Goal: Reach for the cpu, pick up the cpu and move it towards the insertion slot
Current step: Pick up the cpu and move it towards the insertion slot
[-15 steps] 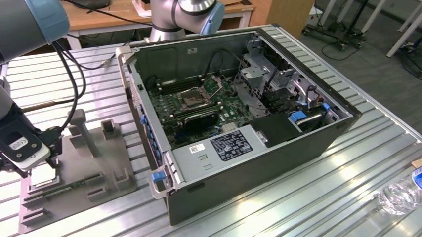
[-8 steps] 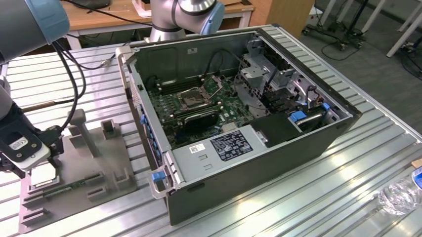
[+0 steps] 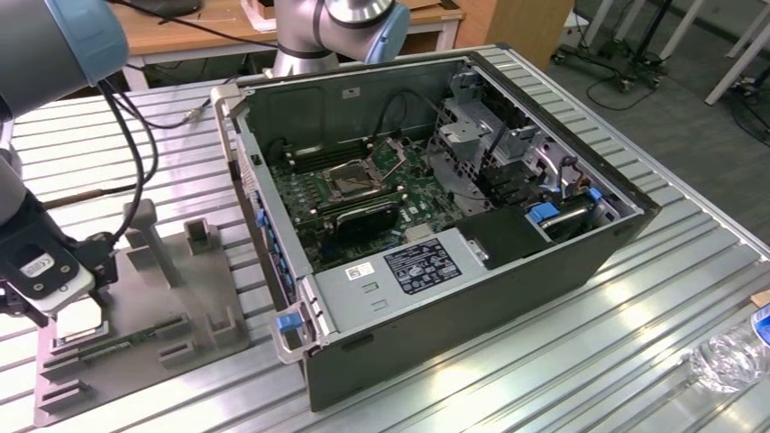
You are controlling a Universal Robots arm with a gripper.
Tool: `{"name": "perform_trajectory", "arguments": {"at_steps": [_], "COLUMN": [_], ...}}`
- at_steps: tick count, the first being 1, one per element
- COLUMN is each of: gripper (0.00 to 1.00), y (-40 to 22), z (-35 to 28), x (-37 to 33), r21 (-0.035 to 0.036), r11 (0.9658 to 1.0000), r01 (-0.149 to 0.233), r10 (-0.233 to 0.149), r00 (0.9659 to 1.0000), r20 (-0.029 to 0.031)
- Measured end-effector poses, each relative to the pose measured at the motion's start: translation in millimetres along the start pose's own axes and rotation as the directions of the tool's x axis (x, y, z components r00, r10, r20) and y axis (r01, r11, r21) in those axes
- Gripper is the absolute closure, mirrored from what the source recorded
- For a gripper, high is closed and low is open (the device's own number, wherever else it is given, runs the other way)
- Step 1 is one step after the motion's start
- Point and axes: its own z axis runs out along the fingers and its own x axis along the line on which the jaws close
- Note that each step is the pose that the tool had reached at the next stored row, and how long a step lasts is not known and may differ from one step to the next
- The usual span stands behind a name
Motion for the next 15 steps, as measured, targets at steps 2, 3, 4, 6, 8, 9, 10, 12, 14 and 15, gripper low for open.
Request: {"name": "perform_trajectory", "arguments": {"at_steps": [2, 3, 4, 6, 8, 9, 10, 12, 14, 15], "gripper": [0.38, 0.38, 0.38, 0.38, 0.38, 0.38, 0.38, 0.38, 0.38, 0.38], "y": [-0.2, -0.2, -0.3, -0.4, -0.5, -0.5, -0.6, -0.5, -0.5, -0.5], "z": [2.7, 3.9, 5.2, 7.5, 9.0, 9.2, 9.5, 9.6, 9.7, 10.1], "x": [0.0, 0.0, 0.0, 0.0, 0.1, 0.0, -0.1, 0.0, 0.0, 0.1], "r21": [-0.0015, -0.0022, -0.0029, -0.0051, -0.0086, -0.0105, -0.0155, -0.0257, -0.0260, -0.0262], "r11": [1.0000, 1.0000, 1.0000, 1.0000, 1.0000, 0.9999, 0.9999, 0.9997, 0.9997, 0.9997], "r01": [0.000, 0.000, 0.000, 0.000, 0.000, 0.000, 0.000, 0.000, 0.000, 0.000], "r10": [0.000, 0.000, 0.000, 0.000, 0.000, 0.000, 0.000, 0.000, 0.000, 0.000], "r00": [1.0000, 1.0000, 1.0000, 1.0000, 1.0000, 1.0000, 1.0000, 1.0000, 1.0000, 1.0000], "r20": [0.0000, 0.0000, 0.0000, -0.0001, 0.0000, -0.0001, 0.0002, 0.0003, 0.0003, 0.0006]}}
